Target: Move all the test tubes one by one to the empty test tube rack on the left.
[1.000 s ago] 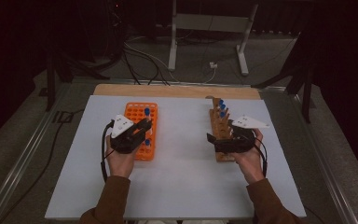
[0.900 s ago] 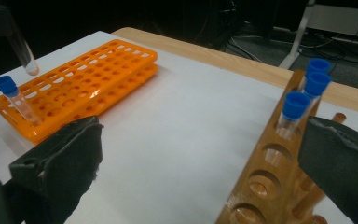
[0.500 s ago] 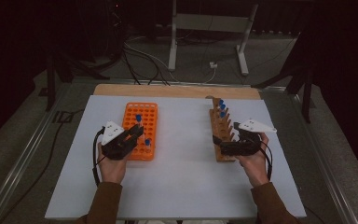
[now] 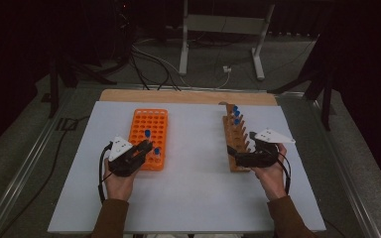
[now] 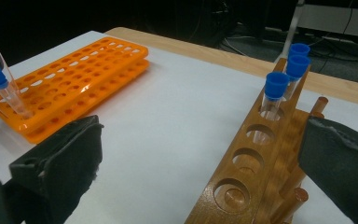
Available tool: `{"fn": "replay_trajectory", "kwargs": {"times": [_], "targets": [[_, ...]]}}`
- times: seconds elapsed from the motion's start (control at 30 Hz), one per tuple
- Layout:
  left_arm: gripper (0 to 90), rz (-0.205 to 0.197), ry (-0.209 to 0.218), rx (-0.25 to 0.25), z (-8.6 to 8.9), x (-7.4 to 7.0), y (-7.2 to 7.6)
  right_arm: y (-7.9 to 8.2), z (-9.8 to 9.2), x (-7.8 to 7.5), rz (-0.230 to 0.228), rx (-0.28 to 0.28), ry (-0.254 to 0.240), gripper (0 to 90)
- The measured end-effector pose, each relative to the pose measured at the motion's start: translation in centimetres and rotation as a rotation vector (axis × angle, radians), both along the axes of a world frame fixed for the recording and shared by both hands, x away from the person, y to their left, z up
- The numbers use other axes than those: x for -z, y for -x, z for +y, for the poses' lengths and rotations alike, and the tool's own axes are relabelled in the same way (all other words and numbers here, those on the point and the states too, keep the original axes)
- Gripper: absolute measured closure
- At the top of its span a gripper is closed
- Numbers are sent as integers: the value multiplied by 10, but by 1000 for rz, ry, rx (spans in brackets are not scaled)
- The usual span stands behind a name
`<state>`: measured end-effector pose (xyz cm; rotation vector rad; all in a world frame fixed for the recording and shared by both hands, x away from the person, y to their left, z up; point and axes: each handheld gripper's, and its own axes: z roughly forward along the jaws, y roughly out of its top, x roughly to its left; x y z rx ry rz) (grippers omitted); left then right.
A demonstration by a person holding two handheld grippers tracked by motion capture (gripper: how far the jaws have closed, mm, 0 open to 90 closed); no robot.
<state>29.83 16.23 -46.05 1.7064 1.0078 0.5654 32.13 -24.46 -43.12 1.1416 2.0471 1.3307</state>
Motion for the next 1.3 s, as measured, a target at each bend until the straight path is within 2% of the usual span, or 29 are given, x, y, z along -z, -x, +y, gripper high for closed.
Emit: {"fn": "replay_trajectory", "kwargs": {"times": [0.17, 0.33, 0.53, 0.6, 0.67, 0.83, 0.93, 1.3], "targets": [[784, 17, -8, 6, 2, 8, 3, 1, 0, 0, -1, 1, 2, 0], [784, 43, -35, 10, 1, 17, 3, 1, 1, 1, -1, 0, 2, 1], [783, 87, -92, 8, -1, 27, 4, 1, -1, 2, -1, -3, 5, 1], [784, 90, -93, 6, -1, 27, 4, 2, -1, 2, -2, -3, 6, 1], [785, 102, -128, 8, -3, 28, 3, 2, -1, 2, -1, -4, 6, 1], [785, 112, -148, 11, -3, 31, 5, 2, -1, 2, -1, -7, 7, 1], [786, 128, -174, 14, -4, 35, 6, 2, 0, 3, -1, -8, 9, 1], [784, 120, -178, 18, -7, 37, 6, 1, 1, 3, 0, -10, 11, 1]]}}
